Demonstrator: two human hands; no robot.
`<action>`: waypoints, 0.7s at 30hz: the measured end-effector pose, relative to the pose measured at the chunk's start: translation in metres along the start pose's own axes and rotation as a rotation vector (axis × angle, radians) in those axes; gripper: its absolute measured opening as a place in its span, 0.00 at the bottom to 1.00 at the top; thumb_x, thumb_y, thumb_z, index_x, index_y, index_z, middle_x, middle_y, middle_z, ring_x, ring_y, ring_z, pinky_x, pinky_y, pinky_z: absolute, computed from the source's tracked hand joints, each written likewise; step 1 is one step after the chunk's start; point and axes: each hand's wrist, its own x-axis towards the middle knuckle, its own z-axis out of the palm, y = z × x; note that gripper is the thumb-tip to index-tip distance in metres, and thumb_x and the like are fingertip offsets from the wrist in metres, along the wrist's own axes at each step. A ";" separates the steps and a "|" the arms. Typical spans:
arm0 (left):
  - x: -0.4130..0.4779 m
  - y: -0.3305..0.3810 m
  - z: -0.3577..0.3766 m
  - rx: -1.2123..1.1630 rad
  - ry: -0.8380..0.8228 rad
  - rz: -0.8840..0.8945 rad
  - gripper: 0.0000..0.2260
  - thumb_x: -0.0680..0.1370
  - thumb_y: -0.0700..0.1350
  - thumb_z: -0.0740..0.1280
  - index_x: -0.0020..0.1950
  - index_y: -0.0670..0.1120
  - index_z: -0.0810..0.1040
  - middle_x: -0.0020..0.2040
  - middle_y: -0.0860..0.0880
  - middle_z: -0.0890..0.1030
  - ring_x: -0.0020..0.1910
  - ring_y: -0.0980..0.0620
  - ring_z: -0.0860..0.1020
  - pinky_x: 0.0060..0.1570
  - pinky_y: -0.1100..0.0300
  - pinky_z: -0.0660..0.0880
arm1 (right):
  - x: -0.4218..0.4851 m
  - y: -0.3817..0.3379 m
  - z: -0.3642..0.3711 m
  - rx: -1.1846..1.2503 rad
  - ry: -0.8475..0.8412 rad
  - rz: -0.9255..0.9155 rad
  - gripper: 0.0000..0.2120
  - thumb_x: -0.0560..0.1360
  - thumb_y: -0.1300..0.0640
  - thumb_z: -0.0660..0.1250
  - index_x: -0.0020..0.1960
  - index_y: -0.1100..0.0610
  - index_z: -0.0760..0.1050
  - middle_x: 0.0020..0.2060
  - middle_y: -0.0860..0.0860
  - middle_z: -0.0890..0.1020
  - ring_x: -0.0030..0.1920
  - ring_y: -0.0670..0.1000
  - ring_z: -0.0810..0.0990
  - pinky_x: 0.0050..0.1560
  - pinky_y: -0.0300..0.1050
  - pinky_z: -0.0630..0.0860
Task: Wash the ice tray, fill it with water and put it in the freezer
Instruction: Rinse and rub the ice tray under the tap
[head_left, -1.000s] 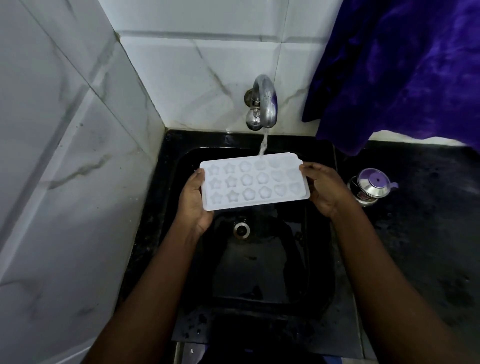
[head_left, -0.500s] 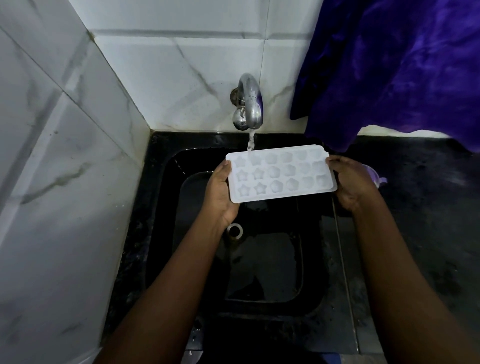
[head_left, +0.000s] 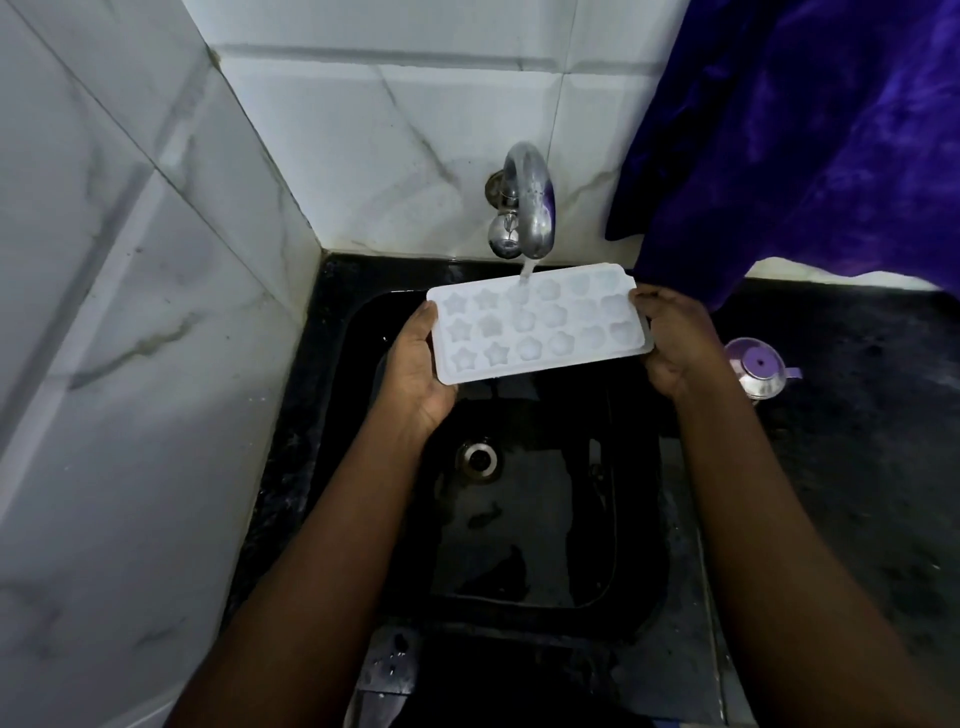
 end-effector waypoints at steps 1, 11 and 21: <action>0.000 0.006 -0.005 0.005 0.002 0.002 0.18 0.89 0.51 0.57 0.61 0.41 0.82 0.51 0.43 0.90 0.47 0.45 0.89 0.45 0.49 0.86 | 0.002 0.001 0.008 -0.003 -0.013 0.000 0.07 0.81 0.65 0.67 0.55 0.59 0.83 0.48 0.56 0.87 0.45 0.54 0.87 0.47 0.49 0.85; 0.001 0.049 -0.065 -0.034 0.050 0.061 0.23 0.88 0.52 0.57 0.53 0.42 0.89 0.52 0.40 0.89 0.47 0.42 0.89 0.42 0.47 0.86 | -0.013 0.016 0.073 0.065 -0.179 0.044 0.06 0.82 0.65 0.66 0.48 0.59 0.80 0.43 0.56 0.86 0.41 0.54 0.85 0.43 0.50 0.83; -0.001 0.051 -0.089 -0.046 0.088 0.069 0.20 0.87 0.52 0.60 0.54 0.43 0.89 0.57 0.40 0.88 0.52 0.40 0.88 0.48 0.47 0.85 | -0.026 0.026 0.080 0.044 -0.226 0.100 0.06 0.82 0.65 0.66 0.49 0.59 0.80 0.44 0.55 0.87 0.38 0.52 0.86 0.33 0.45 0.82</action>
